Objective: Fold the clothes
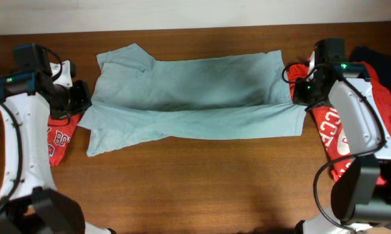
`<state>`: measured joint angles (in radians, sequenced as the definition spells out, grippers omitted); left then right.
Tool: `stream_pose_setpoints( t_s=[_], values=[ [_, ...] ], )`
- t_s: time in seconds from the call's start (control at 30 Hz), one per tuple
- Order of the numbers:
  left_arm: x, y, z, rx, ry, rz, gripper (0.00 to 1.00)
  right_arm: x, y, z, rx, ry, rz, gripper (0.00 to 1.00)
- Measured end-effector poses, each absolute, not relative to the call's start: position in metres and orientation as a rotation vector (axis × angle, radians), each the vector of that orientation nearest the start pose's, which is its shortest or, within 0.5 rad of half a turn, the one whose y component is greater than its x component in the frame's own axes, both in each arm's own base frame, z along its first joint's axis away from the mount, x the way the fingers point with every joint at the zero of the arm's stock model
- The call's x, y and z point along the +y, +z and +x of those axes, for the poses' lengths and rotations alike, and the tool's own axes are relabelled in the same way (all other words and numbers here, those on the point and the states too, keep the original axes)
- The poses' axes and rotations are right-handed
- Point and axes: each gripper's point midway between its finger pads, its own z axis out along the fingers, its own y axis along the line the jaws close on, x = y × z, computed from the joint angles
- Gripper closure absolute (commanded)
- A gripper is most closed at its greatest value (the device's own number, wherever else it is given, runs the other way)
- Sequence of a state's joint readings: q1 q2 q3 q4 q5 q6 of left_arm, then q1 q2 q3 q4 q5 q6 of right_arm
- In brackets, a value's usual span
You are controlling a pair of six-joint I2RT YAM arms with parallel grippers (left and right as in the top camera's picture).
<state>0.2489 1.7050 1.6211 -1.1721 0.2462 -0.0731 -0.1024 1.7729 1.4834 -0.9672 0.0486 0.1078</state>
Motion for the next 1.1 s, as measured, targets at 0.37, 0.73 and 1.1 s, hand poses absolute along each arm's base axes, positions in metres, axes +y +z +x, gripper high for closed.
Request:
stream_pose_setpoints(
  t_s=[0.37,0.73,1.1],
  values=[
    [0.035,0.151,0.419,2.760,-0.317,-0.298,1.00,-0.052,0.100,0.420,2.798,-0.067,0.307,0.96],
    [0.032,0.120,0.430,2.804,-0.326,-0.292,0.99,-0.054,0.081,0.447,2.747,-0.066,0.303,0.96],
    [0.034,0.124,0.444,2.746,-0.316,-0.286,0.66,-0.056,0.069,0.460,2.723,-0.071,0.299,0.65]
  ],
)
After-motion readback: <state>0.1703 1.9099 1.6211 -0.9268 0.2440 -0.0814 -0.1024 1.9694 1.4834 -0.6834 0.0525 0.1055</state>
